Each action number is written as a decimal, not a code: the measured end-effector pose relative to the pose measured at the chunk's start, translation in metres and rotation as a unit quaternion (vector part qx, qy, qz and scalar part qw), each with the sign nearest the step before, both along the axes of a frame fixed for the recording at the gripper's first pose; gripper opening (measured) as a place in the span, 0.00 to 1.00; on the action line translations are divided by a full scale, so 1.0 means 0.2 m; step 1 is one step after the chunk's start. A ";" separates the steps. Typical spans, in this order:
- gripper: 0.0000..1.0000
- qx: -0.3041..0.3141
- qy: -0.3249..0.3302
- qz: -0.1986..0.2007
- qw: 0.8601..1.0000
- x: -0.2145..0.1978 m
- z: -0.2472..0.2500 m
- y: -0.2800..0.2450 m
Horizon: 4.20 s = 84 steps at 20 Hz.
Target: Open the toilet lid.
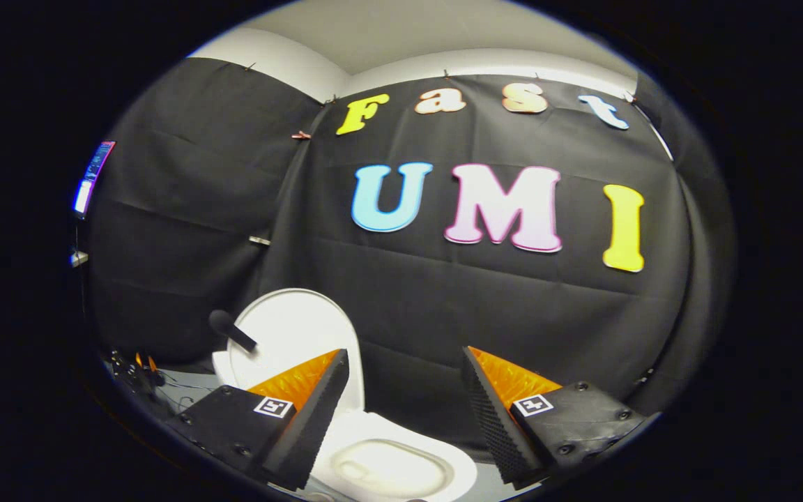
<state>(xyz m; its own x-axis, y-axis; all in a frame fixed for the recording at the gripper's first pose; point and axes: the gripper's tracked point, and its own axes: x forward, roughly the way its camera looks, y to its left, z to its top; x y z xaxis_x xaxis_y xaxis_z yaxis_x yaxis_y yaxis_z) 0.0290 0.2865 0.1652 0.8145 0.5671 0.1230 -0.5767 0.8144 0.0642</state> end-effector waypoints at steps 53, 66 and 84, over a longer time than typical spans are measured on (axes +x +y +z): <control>0.99 -0.015 0.073 -0.105 0.992 0.00 -0.69 -0.71; 0.99 -0.022 0.078 -0.095 0.992 -0.01 -0.71 -0.67; 0.99 -0.016 0.081 -0.108 0.991 0.02 -0.72 -0.71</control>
<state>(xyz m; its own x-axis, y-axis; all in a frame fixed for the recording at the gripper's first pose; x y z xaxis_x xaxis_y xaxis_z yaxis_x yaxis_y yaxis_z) 0.0334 0.1446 0.0208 0.9247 0.3790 -0.0344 -0.3731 0.9207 0.1146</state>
